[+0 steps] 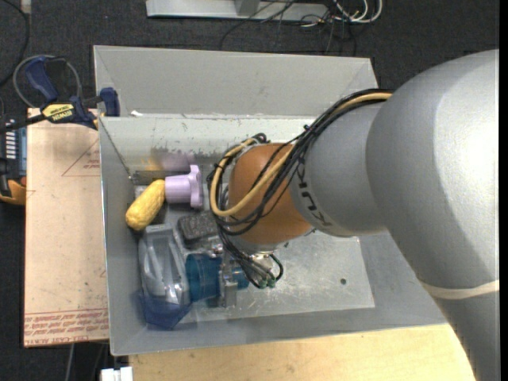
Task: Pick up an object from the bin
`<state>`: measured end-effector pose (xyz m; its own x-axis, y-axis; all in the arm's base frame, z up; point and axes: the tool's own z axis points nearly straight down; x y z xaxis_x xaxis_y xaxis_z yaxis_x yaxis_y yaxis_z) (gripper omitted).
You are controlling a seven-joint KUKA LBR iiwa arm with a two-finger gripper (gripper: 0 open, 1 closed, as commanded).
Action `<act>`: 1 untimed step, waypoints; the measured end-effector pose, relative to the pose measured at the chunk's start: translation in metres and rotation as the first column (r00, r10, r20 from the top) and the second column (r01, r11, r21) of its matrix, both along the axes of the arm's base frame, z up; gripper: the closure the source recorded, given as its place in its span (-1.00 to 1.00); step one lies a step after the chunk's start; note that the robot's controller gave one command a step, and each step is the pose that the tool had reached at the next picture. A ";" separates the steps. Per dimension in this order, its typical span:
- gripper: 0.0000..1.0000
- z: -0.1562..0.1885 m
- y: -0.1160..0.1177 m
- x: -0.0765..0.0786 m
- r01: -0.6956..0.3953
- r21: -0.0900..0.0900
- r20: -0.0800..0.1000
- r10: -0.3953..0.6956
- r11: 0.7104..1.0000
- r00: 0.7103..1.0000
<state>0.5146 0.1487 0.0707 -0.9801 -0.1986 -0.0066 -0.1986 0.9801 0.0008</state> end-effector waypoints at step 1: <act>1.00 0.000 0.000 0.000 0.000 0.000 0.000 0.000 1.000 1.000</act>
Offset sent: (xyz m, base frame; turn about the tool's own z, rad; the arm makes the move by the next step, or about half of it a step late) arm -0.0001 -0.0001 0.0310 0.0003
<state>0.5146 0.1487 0.0707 -0.9801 -0.1982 -0.0065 -0.1982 0.9802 0.0010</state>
